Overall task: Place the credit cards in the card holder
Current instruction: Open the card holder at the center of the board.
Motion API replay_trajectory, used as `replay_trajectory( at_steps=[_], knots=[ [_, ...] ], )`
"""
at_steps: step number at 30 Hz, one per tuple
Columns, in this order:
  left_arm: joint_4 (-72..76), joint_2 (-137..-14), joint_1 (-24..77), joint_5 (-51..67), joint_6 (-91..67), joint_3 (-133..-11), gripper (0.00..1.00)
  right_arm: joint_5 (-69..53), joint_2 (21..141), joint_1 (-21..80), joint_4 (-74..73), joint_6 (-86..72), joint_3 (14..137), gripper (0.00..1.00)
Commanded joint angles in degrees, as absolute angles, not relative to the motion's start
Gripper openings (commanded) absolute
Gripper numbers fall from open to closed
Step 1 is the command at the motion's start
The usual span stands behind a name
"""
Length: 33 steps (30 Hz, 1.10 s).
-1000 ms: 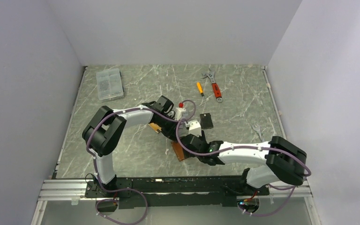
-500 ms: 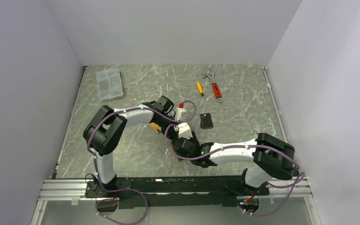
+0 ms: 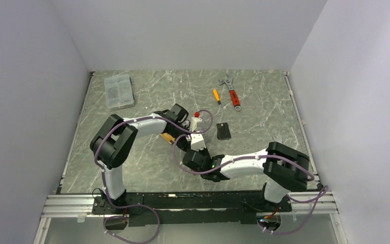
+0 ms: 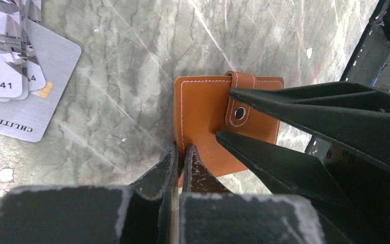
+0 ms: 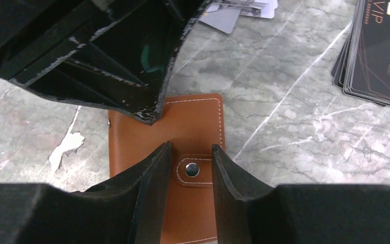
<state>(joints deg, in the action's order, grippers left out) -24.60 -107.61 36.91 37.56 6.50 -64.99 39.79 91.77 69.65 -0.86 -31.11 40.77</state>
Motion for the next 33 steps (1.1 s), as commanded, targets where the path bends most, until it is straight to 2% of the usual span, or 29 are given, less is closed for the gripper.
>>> replay_trajectory(
  at_steps=[1,11,17,19,21,23,33],
  knots=[
    [-28.1,-107.1,37.3,36.8,9.6,-65.0,0.0,46.3,92.5,69.2,-7.0,-32.6,39.6,0.36],
    [-29.2,-107.6,37.3,35.4,10.6,-66.2,0.0,48.4,94.8,72.5,-12.1,-35.3,41.1,0.35],
    [-30.0,-107.8,37.2,34.4,11.4,-66.8,0.0,49.9,96.5,74.7,-20.8,-43.8,42.6,0.36],
    [-30.2,-107.9,37.3,34.3,11.6,-66.9,0.0,50.0,97.3,74.7,-24.1,-47.7,43.3,0.28],
    [-30.4,-107.8,37.2,34.0,11.7,-66.9,0.0,50.6,97.8,74.9,-26.9,-51.2,44.1,0.12],
    [-30.4,-107.5,37.3,33.4,12.3,-66.7,0.0,51.4,97.3,74.9,-29.6,-54.0,44.5,0.0],
    [-30.8,-106.3,37.1,30.3,14.6,-65.7,0.0,54.1,87.7,73.8,-33.7,-60.0,43.0,0.0]
  ],
)
